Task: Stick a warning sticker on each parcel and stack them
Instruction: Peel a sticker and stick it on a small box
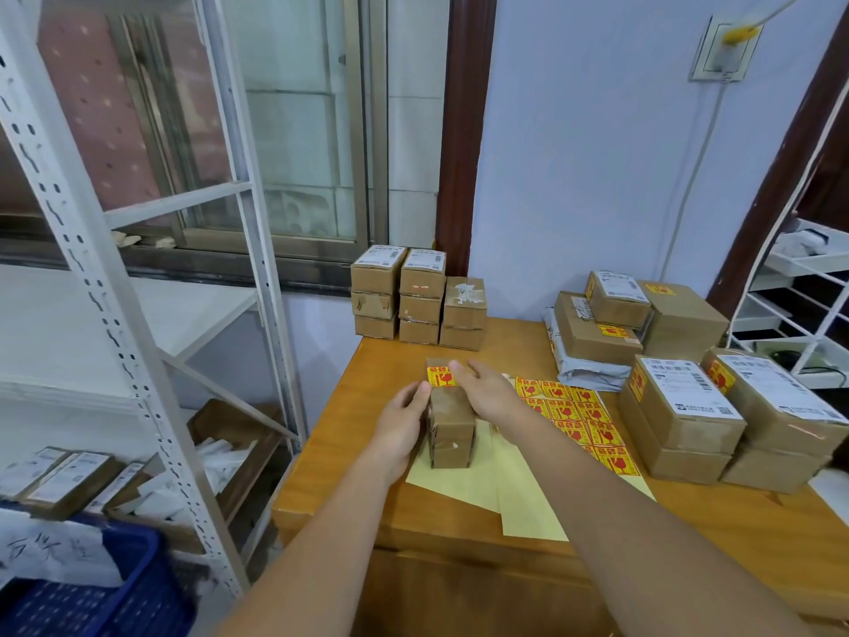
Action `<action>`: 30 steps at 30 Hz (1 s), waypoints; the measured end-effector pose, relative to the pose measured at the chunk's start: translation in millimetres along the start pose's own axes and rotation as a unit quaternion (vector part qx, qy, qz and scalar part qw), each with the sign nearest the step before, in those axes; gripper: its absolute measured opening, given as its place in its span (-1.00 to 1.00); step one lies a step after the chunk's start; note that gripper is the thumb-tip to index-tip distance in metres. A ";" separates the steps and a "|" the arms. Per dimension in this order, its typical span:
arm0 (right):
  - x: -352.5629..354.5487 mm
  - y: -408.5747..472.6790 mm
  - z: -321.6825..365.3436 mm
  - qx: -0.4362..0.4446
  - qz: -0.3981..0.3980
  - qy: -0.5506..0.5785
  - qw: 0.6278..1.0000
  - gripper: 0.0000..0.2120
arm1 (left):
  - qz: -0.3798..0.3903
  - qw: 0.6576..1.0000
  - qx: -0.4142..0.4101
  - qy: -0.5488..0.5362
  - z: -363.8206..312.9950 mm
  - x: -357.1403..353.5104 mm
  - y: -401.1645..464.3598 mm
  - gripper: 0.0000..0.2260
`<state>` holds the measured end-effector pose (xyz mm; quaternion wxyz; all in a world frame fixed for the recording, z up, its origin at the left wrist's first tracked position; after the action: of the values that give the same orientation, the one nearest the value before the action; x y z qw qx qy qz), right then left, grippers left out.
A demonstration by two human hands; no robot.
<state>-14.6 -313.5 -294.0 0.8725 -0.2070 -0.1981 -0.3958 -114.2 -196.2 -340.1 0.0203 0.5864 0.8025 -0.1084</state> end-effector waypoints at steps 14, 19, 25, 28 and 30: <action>-25.0 -31.8 24.4 0.059 0.005 -0.238 0.969 -0.21 | -0.100 0.986 -0.098 0.087 -8.7 10.2 -15.3 -0.71; -21.9 -33.9 24.3 0.072 -0.011 -0.202 0.977 -0.34 | -0.088 0.980 -0.104 0.144 -9.3 9.5 -21.5 -0.65; -6.3 -47.2 25.8 0.130 -0.017 -0.032 0.991 -0.46 | -0.035 0.991 -0.076 0.106 -16.6 -7.6 -21.5 -0.29; -3.3 -51.6 18.2 0.116 -0.008 0.071 0.991 -0.50 | -0.012 0.992 -0.085 0.090 -19.3 -19.2 -19.9 -0.32; 0.3 -56.0 13.7 0.108 -0.005 0.106 0.988 -0.54 | -0.008 0.992 -0.103 0.074 -20.9 -25.0 -20.6 -0.40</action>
<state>-60.2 -340.2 -271.0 0.9038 -0.0670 -0.1471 -0.3962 -124.0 -221.4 -312.7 0.0206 0.5809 0.8135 0.0187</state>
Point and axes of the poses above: each hand's wrist, its own y-axis towards the middle knuckle, its own x-axis out of the back of the hand, z = x × y, the point moved 6 cm from there along y, towards the middle knuckle, and after that the axes turned 11 degrees about z, right-handed, at the moved point
